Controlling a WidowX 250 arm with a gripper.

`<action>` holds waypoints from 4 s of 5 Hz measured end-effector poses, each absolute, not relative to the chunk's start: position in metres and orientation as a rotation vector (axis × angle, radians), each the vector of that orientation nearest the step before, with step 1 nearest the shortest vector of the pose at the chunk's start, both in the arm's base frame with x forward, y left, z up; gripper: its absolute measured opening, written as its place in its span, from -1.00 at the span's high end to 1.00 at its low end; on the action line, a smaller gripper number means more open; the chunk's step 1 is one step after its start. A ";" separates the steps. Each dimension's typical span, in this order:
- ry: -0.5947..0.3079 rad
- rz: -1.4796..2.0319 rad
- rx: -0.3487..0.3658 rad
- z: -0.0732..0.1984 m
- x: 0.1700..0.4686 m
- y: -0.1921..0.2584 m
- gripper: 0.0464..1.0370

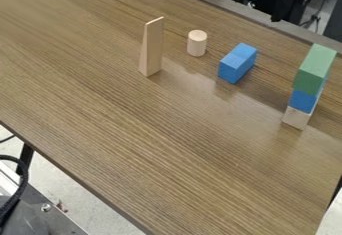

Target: Move the green block on top of the blue block

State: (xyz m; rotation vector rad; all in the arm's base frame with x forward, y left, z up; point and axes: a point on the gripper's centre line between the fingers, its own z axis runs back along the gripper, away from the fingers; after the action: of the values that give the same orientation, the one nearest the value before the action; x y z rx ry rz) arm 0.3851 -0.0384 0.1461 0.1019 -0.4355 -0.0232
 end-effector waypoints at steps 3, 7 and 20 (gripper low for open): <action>-0.356 -0.023 0.087 0.128 0.378 -0.045 -0.92; -0.378 -0.063 0.015 0.133 0.375 -0.085 -0.92; -0.291 0.075 -0.070 0.095 0.389 -0.090 -0.14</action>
State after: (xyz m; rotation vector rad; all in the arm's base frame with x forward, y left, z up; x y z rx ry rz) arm 0.3891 -0.0902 0.0952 -0.0701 -0.2911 0.0746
